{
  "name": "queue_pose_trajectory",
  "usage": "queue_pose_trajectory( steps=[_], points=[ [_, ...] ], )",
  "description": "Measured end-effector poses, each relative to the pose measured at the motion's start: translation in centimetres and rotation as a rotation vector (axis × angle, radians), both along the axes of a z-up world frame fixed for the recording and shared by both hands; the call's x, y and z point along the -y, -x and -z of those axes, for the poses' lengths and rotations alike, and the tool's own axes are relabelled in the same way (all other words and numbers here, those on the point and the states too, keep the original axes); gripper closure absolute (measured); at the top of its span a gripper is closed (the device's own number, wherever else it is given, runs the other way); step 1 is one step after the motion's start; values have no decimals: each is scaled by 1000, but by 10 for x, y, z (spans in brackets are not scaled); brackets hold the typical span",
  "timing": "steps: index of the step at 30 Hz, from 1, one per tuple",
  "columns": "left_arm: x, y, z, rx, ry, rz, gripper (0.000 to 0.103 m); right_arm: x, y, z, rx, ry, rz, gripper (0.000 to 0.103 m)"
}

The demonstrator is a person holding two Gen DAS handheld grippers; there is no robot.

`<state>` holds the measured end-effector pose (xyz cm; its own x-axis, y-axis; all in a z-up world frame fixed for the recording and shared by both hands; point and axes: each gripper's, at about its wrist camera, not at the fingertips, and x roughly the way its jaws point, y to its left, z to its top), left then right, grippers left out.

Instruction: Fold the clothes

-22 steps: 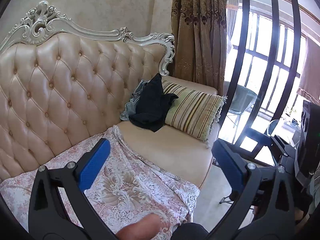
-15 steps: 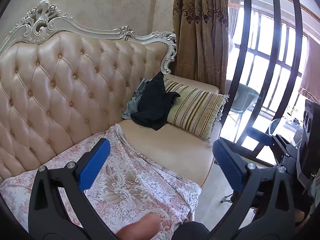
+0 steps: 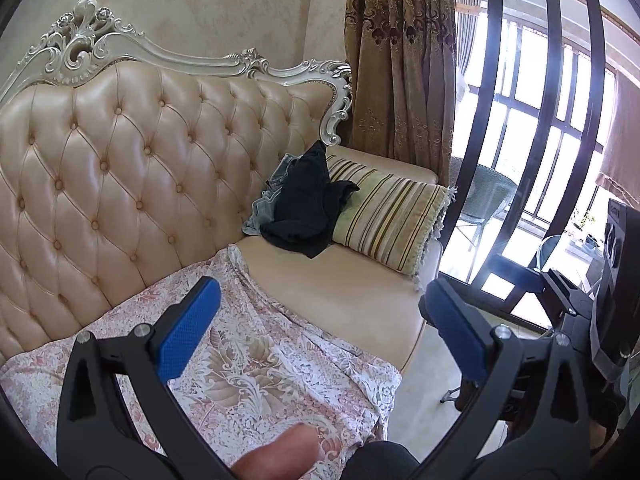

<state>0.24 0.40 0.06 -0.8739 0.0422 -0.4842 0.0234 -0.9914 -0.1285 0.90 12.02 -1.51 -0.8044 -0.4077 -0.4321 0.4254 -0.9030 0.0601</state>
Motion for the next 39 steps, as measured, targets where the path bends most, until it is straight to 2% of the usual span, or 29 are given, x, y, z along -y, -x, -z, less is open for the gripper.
queue_pose_trajectory(
  steps=[39],
  points=[
    [4, -2, 2, -4, 6, -13, 0, 4, -3, -1, 4, -9, -14, 3]
  ],
)
